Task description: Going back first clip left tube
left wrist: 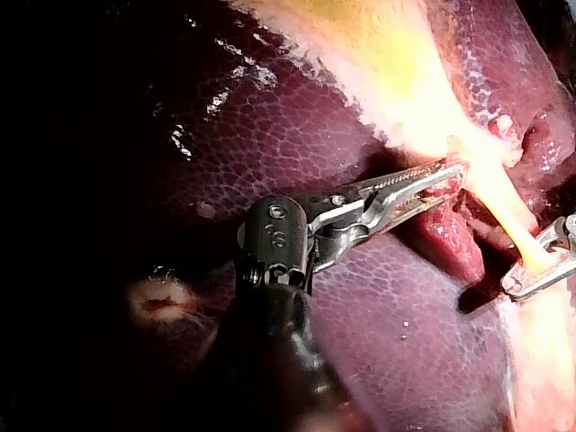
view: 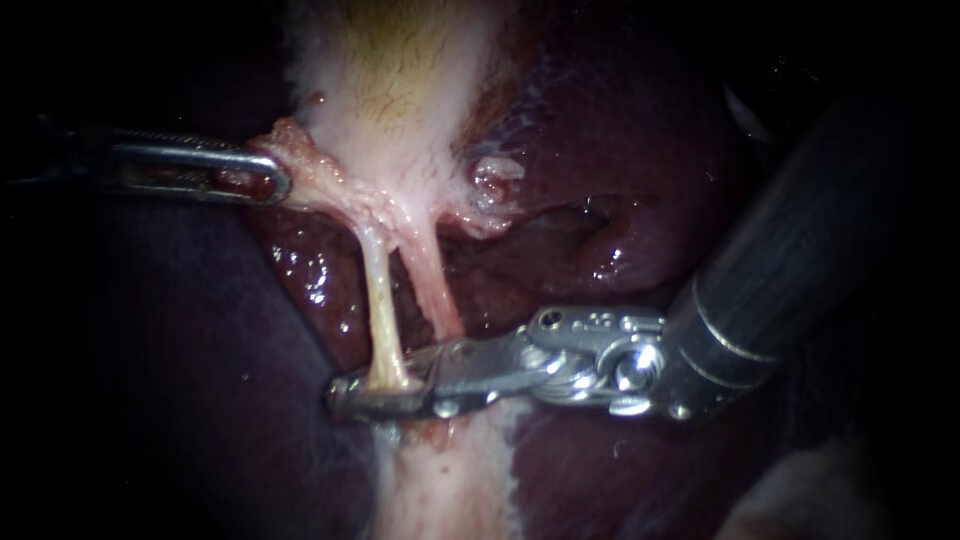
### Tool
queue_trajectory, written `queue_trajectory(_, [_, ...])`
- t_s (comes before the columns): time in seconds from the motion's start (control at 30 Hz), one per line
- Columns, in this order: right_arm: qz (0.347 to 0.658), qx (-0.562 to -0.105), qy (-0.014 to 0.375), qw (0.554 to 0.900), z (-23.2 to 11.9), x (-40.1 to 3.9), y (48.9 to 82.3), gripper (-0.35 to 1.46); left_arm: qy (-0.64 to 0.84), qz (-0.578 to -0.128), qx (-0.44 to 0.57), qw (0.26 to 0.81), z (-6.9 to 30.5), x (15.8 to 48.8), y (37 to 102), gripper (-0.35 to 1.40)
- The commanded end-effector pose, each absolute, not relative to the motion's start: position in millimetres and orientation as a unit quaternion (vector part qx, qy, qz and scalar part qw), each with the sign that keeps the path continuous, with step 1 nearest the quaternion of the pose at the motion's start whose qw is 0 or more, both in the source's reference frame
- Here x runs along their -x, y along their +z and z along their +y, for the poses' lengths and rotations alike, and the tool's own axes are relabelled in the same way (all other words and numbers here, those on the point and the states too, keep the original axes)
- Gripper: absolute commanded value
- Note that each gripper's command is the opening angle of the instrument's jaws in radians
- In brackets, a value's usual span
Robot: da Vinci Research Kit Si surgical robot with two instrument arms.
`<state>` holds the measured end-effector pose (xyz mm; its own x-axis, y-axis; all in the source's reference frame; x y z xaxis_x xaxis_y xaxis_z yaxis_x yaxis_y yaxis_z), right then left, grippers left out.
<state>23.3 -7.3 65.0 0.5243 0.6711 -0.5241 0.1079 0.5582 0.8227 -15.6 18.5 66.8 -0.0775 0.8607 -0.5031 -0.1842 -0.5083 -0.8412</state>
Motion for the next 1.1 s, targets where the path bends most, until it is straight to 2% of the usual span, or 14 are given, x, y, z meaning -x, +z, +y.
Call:
queue_trajectory(0.03, [0.451,-0.432,0.186,0.759,-7.3,-23.3,65.0,-0.35,0.668,-0.305,0.555,0.391,18.5,15.6,66.7,-0.35])
queue_trajectory(0.23, [0.451,-0.431,0.186,0.759,-7.5,-23.5,65.3,-0.35,0.668,-0.305,0.555,0.391,18.5,15.6,66.8,-0.35])
queue_trajectory(0.4, [0.464,-0.420,0.172,0.761,-7.7,-24.2,66.0,0.27,0.668,-0.304,0.555,0.391,18.4,15.6,66.8,-0.35])
queue_trajectory(0.5, [0.481,-0.410,0.181,0.754,-7.5,-24.4,66.2,0.39,0.668,-0.304,0.555,0.391,18.4,15.6,66.8,-0.35])
queue_trajectory(0.7, [0.500,-0.371,0.177,0.763,-6.9,-24.6,66.9,0.45,0.668,-0.304,0.555,0.391,18.4,15.6,66.8,-0.35])
queue_trajectory(0.93, [0.495,-0.290,0.171,0.801,-5.5,-23.9,68.6,0.49,0.668,-0.304,0.555,0.391,18.4,15.6,66.8,-0.35])
queue_trajectory(1.1, [0.499,-0.260,0.160,0.811,-4.9,-23.1,69.2,0.50,0.668,-0.304,0.555,0.391,18.3,15.6,66.8,-0.35])
